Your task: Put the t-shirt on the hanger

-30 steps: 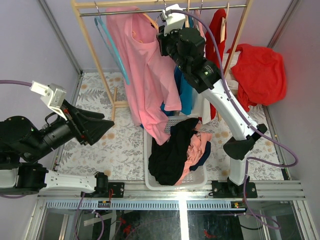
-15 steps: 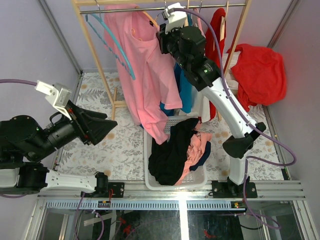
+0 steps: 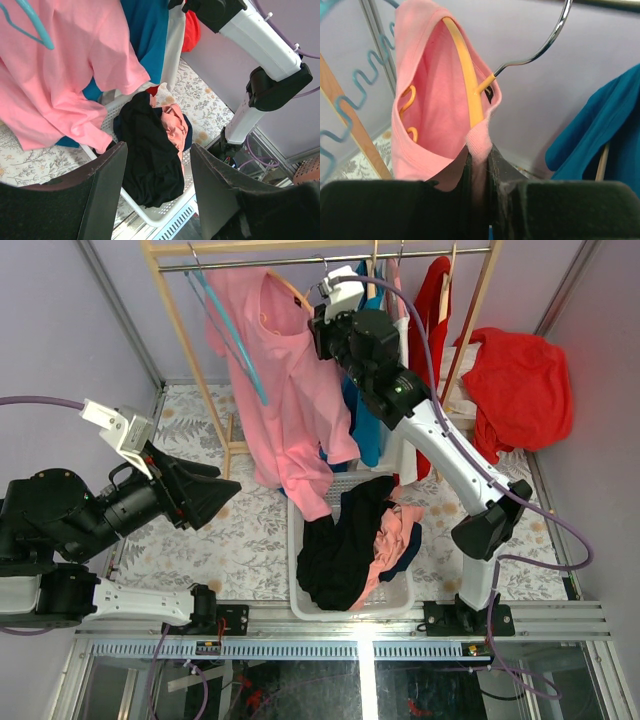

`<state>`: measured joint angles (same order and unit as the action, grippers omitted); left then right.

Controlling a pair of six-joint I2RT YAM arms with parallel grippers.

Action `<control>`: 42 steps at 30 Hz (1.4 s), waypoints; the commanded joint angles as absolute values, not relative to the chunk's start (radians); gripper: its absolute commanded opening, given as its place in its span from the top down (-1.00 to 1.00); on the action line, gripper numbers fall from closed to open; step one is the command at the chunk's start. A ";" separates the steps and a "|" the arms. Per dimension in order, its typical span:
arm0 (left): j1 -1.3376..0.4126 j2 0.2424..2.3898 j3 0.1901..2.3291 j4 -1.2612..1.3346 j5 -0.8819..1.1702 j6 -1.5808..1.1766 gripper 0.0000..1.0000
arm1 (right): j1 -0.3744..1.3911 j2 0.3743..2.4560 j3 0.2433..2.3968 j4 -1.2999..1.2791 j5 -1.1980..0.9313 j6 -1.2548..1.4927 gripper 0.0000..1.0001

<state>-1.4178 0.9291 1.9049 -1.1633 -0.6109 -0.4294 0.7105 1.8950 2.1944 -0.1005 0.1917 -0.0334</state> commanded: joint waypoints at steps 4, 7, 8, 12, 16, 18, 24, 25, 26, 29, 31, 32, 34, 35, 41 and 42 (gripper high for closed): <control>-1.413 0.939 1.893 -1.123 -0.617 -0.431 -0.06 | 0.701 1.807 2.146 0.058 0.194 -0.014 1.00; -1.413 0.940 1.893 -1.119 -0.617 -0.431 -0.06 | 0.700 1.805 2.154 0.042 0.199 -0.020 1.00; -1.413 0.942 1.893 -1.118 -0.617 -0.431 -0.06 | 0.700 1.802 2.155 0.037 0.198 -0.021 1.00; -1.413 0.945 1.893 -1.117 -0.622 -0.430 -0.06 | 0.700 1.730 2.053 0.112 0.173 -0.031 1.00; -1.414 0.949 1.898 -1.117 -0.627 -0.427 -0.06 | 0.701 1.645 1.961 0.195 0.147 -0.034 1.00; -1.412 0.952 1.903 -1.118 -0.628 -0.426 -0.06 | 0.701 1.619 1.957 0.203 0.129 -0.034 1.00; -1.415 0.955 1.914 -1.124 -0.635 -0.428 -0.06 | 0.701 1.637 2.098 0.068 0.073 -0.055 1.00; -1.413 0.952 1.915 -1.124 -0.636 -0.430 -0.06 | 0.701 1.655 2.156 0.010 0.064 -0.060 1.00; -1.414 0.951 1.913 -1.123 -0.635 -0.431 -0.06 | 0.701 1.696 2.230 -0.055 0.062 -0.061 1.00; -1.413 0.948 1.909 -1.119 -0.633 -0.432 -0.06 | 0.701 1.818 2.518 -0.299 0.068 -0.072 1.00; -1.414 0.953 1.910 -1.117 -0.628 -0.433 -0.06 | 0.701 1.888 2.665 -0.415 0.079 -0.083 1.00; -1.413 0.956 1.911 -1.117 -0.625 -0.433 -0.06 | 0.701 1.889 2.666 -0.424 0.084 -0.088 1.00; -1.415 0.964 1.916 -1.118 -0.621 -0.433 -0.06 | 0.701 1.844 2.572 -0.378 0.105 -0.096 1.00; -1.414 0.970 1.922 -1.120 -0.619 -0.433 -0.06 | 0.701 1.822 2.518 -0.351 0.111 -0.100 1.00; -1.414 0.991 1.951 -1.135 -0.616 -0.431 -0.06 | 0.701 1.860 2.561 -0.354 0.150 -0.131 1.00; -1.414 0.994 1.959 -1.139 -0.618 -0.430 -0.06 | 0.701 1.870 2.570 -0.352 0.154 -0.132 1.00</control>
<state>-1.4178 0.9775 1.9228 -1.1606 -0.6106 -0.4297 0.7002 1.8912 2.4901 -0.4812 0.1196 -0.1101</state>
